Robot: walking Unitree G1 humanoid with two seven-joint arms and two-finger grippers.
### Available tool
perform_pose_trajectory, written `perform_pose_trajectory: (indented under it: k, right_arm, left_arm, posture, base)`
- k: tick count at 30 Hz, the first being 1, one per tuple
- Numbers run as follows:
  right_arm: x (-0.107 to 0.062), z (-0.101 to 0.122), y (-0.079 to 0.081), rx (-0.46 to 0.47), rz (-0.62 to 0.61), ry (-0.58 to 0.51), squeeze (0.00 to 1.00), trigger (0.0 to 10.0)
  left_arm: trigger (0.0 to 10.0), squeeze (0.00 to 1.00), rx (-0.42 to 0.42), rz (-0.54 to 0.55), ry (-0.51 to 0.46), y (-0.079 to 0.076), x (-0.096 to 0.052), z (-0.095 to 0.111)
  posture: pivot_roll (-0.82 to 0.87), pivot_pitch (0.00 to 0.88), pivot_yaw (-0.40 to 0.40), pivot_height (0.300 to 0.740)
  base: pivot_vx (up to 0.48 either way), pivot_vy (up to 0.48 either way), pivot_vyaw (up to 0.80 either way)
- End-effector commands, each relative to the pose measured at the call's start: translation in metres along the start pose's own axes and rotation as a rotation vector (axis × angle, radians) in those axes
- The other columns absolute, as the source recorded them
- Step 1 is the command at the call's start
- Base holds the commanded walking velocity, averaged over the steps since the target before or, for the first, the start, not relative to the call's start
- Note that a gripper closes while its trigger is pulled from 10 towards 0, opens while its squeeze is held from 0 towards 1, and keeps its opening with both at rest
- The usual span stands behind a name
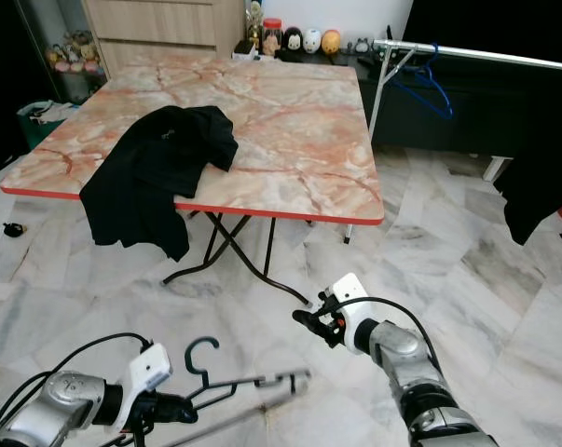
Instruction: Hang hanger
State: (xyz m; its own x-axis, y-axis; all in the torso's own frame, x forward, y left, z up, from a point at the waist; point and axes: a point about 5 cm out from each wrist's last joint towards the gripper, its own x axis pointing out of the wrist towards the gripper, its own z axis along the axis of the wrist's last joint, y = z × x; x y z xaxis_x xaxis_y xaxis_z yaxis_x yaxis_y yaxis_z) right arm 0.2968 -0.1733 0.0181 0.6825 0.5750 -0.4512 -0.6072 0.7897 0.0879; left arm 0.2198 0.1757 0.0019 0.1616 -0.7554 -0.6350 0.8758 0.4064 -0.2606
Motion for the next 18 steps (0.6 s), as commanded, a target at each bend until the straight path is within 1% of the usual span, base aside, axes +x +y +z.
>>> perform_pose_trajectory:
  k: [1,4,5,6,7,8,9,10,12,13,16,18]
  right_arm:
    - [-0.002,-0.008,-0.001,0.012,-0.031,0.021,0.00,10.0]
    - [-0.004,-0.022,0.002,0.038,-0.080,0.065,0.00,10.0]
    - [-0.005,-0.029,0.002,0.051,-0.109,0.087,0.00,10.0]
    - [-0.007,-0.036,0.003,0.067,-0.138,0.111,0.00,10.0]
    - [-0.008,-0.042,0.004,0.079,-0.161,0.132,0.00,10.0]
    - [-0.010,-0.050,0.006,0.089,-0.202,0.159,0.00,10.0]
    - [-0.012,-0.058,0.008,0.116,-0.238,0.181,0.00,10.0]
    - [-0.014,-0.063,0.009,0.135,-0.260,0.195,0.00,10.0]
    - [-0.021,-0.082,0.013,0.177,-0.352,0.251,0.00,10.0]
    - [-0.024,-0.090,0.015,0.217,-0.398,0.271,0.00,10.0]
    - [-0.032,-0.109,0.022,0.377,-0.530,0.295,0.00,10.0]
    - [-0.036,-0.119,0.027,0.446,-0.588,0.315,0.00,10.0]
  left_arm:
    - [0.0,0.00,-0.001,0.032,0.031,0.003,0.000,-0.006]
    - [0.0,0.00,0.003,0.147,0.044,0.011,0.002,-0.011]
    - [1.1,0.00,0.005,0.223,0.047,0.016,0.004,-0.014]
    - [4.4,0.00,-0.008,0.312,0.050,0.021,0.004,-0.017]
    - [4.4,0.00,-0.034,0.384,0.053,0.025,0.005,-0.019]
    - [10.0,0.00,-0.079,0.468,0.045,0.030,0.004,-0.023]
    - [10.0,0.00,-0.122,0.537,0.049,0.032,0.004,-0.028]
    - [10.0,0.00,-0.147,0.577,0.052,0.033,0.003,-0.032]
    - [10.0,0.00,-0.211,0.666,0.080,0.031,0.002,-0.048]
    - [10.0,0.00,-0.255,0.719,0.090,0.030,0.000,-0.056]
    - [10.0,0.00,-0.399,0.830,0.117,0.025,-0.006,-0.078]
    - [10.0,0.00,-0.451,0.862,0.141,0.020,-0.008,-0.090]
  posture:
    - [0.05,0.000,-0.062,0.740]
    - [0.05,0.000,-0.060,0.740]
    - [0.05,0.000,-0.060,0.740]
    - [0.05,0.000,-0.060,0.740]
    - [0.06,0.000,-0.059,0.740]
    - [0.06,0.000,-0.058,0.740]
    - [0.06,0.000,-0.056,0.740]
    - [0.05,0.000,-0.055,0.740]
    - [0.06,0.000,-0.050,0.740]
    - [0.06,0.000,-0.050,0.740]
    - [0.05,0.000,-0.040,0.740]
    - [0.05,0.000,-0.037,0.740]
  base:
    - [0.000,0.000,0.00]
    - [0.000,0.000,0.00]
    - [0.000,0.000,0.00]
    - [0.000,0.000,0.00]
    - [0.000,0.000,0.00]
    - [0.000,0.000,0.00]
    - [0.000,0.000,0.00]
    - [0.000,0.000,0.00]
    - [0.000,0.000,0.00]
    - [0.000,0.000,0.00]
    - [0.000,0.000,0.00]
    - [0.000,0.000,0.00]
